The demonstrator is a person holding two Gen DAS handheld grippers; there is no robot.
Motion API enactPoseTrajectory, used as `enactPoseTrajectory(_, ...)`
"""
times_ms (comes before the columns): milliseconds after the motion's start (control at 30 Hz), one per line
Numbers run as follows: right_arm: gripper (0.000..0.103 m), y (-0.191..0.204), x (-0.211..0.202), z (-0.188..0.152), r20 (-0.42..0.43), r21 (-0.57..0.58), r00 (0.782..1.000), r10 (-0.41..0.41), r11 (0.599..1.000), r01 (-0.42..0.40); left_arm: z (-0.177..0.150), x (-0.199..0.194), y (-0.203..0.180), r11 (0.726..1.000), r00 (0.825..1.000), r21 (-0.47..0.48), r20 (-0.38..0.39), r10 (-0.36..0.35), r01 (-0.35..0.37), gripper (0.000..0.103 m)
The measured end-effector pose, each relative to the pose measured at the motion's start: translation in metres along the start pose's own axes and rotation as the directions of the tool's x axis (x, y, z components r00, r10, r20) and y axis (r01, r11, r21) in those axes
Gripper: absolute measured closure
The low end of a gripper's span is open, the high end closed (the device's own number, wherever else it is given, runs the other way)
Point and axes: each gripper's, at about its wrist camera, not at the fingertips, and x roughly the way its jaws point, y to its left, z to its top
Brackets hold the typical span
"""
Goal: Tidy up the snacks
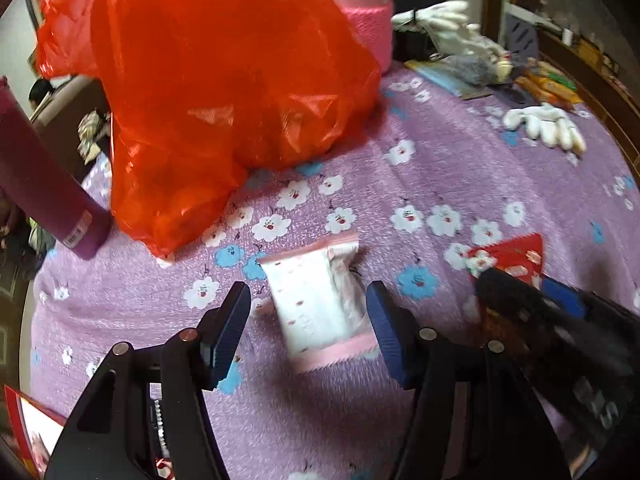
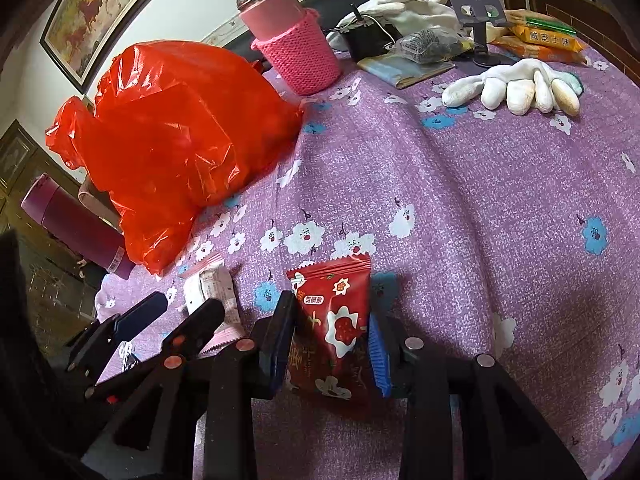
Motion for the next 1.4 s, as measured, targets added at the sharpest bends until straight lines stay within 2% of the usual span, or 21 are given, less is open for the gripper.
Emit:
enactPoseTrajectory(167, 0.067, 0.000, 0.000, 0.000, -0.001, -0.002, 1.000, -0.001, 1.000, 0.001, 0.001, 0.007, 0.004, 0.998, 0.999, -0.061, 0.019, -0.033, 0.034, 0.044)
enactPoseTrajectory(200, 0.067, 0.001, 0.000, 0.000, -0.001, -0.004, 1.000, -0.002, 1.000, 0.002, 0.000, 0.007, 0.004, 0.997, 0.999, -0.064, 0.026, -0.040, 0.042, 0.046)
enactPoseTrajectory(233, 0.067, 0.001, 0.001, 0.000, -0.002, -0.003, 1.000, -0.001, 1.000, 0.001, -0.002, 0.006, 0.003, 0.996, 0.997, -0.059, 0.039, -0.065, 0.068, 0.056)
enactPoseTrajectory(267, 0.067, 0.001, 0.001, 0.000, -0.002, -0.002, 1.000, 0.001, 1.000, -0.001, -0.004, 0.004, 0.002, 0.996, 0.996, -0.047, 0.047, -0.076, 0.078, 0.060)
enactPoseTrajectory(333, 0.067, 0.000, 0.001, 0.001, -0.004, 0.001, 1.000, 0.004, 1.000, -0.004, -0.008, 0.002, 0.000, 0.998, 0.996, -0.027, 0.059, -0.062, 0.064, 0.061)
enactPoseTrajectory(433, 0.067, 0.000, 0.000, 0.000, -0.005, 0.001, 1.000, 0.008, 1.000, -0.008, -0.015, -0.002, 0.004, 0.995, 0.994, -0.032, 0.060, -0.089, 0.091, 0.066)
enactPoseTrajectory(600, 0.067, 0.005, 0.001, 0.000, -0.014, -0.013, 1.000, 0.022, 1.000, -0.022, -0.037, -0.017, 0.011, 0.995, 0.994, -0.021, 0.048, -0.100, 0.101, 0.068)
enactPoseTrajectory(833, 0.069, 0.003, 0.003, -0.001, -0.045, 0.030, 0.986, 0.159, 0.987, -0.158, -0.079, -0.063, 0.031, 0.987, 0.984, -0.044, 0.096, -0.147, 0.152, 0.068)
enactPoseTrajectory(1067, 0.070, 0.011, 0.007, -0.004, -0.062, 0.000, 0.987, 0.151, 0.989, -0.151, -0.124, -0.112, 0.051, 0.985, 0.974, -0.055, 0.163, -0.155, 0.166, 0.068)
enactPoseTrajectory(1300, 0.071, 0.017, 0.012, -0.007, -0.048, -0.038, 0.992, 0.117, 0.992, -0.119, -0.158, -0.131, 0.063, 0.979, 0.969, -0.081, 0.182, -0.169, 0.186, 0.068)
enactPoseTrajectory(1400, 0.079, 0.014, 0.011, -0.006, -0.039, -0.027, 0.992, 0.118, 0.993, -0.119, -0.168, -0.136, 0.067, 0.980, 0.969, -0.085, 0.189, -0.160, 0.178, 0.068)
